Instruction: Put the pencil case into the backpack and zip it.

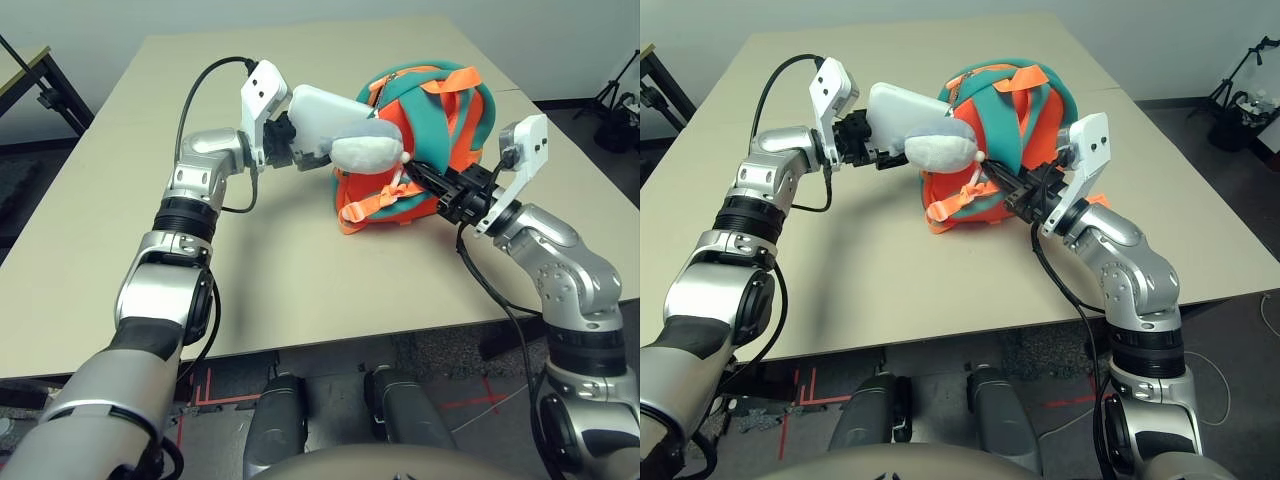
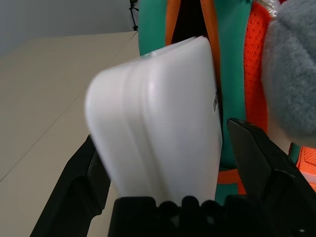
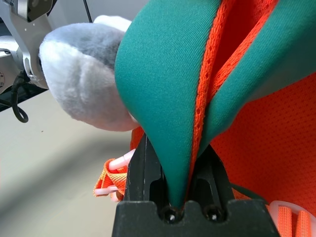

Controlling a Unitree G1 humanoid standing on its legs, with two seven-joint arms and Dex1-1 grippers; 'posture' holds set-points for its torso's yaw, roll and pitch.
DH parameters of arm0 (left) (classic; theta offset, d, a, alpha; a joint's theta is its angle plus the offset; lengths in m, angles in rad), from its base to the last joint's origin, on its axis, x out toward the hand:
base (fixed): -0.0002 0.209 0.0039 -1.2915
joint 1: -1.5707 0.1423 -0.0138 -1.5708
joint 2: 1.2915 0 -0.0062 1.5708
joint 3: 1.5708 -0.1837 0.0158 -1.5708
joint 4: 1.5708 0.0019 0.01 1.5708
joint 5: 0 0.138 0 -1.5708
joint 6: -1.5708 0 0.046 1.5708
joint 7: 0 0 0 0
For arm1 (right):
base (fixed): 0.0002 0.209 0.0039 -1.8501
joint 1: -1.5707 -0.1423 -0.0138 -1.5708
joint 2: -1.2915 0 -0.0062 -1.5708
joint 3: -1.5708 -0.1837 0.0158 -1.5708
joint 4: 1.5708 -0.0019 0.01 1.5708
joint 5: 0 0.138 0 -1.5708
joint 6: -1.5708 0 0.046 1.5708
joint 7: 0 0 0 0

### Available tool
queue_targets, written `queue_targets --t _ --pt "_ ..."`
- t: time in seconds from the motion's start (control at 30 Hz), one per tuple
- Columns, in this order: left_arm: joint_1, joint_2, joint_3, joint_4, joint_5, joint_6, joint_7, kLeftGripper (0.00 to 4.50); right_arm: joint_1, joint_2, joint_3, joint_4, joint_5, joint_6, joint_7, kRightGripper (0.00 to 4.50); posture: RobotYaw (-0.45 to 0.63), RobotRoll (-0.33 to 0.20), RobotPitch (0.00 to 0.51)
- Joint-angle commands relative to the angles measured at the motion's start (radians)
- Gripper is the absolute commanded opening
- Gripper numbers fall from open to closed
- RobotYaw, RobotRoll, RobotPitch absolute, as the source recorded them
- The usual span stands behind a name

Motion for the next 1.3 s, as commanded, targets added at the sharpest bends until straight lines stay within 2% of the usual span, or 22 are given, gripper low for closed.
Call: queue_targets --t 0.03,0.67,1.0,1.07,1.13,1.3 --pt "-0.004 0.005 0.013 -0.010 -0.002 0.015 0.016 4.50 -0.002 -0.002 0.009 -0.013 0.001 -0.018 0.008 0.28 -0.16 0.000 0.076" --pt "-0.033 0.037 0.052 -0.035 -0.009 0.005 0.058 4.50 -0.007 0.005 0.018 -0.008 -0.004 -0.022 0.005 0.28 -0.17 0.000 0.082" --pt "0.009 0.047 0.056 -0.092 -0.015 0.043 0.058 4.50 -0.011 0.010 0.028 0.000 -0.013 -0.029 0.011 0.28 -0.15 0.000 0.087" --pt "0.015 0.045 0.059 -0.104 -0.022 0.052 0.058 4.12 -0.011 0.010 0.029 0.001 -0.013 -0.029 0.011 0.28 -0.15 0.000 0.087" --pt "0.023 0.043 0.062 -0.117 -0.033 0.069 0.050 3.54 -0.013 0.011 0.030 0.004 -0.014 -0.031 0.012 0.28 -0.15 0.000 0.087" --pt "0.048 0.033 0.055 -0.148 -0.047 0.096 0.051 1.48 -0.010 0.015 0.034 -0.003 -0.016 -0.030 0.010 0.28 -0.16 0.000 0.090"
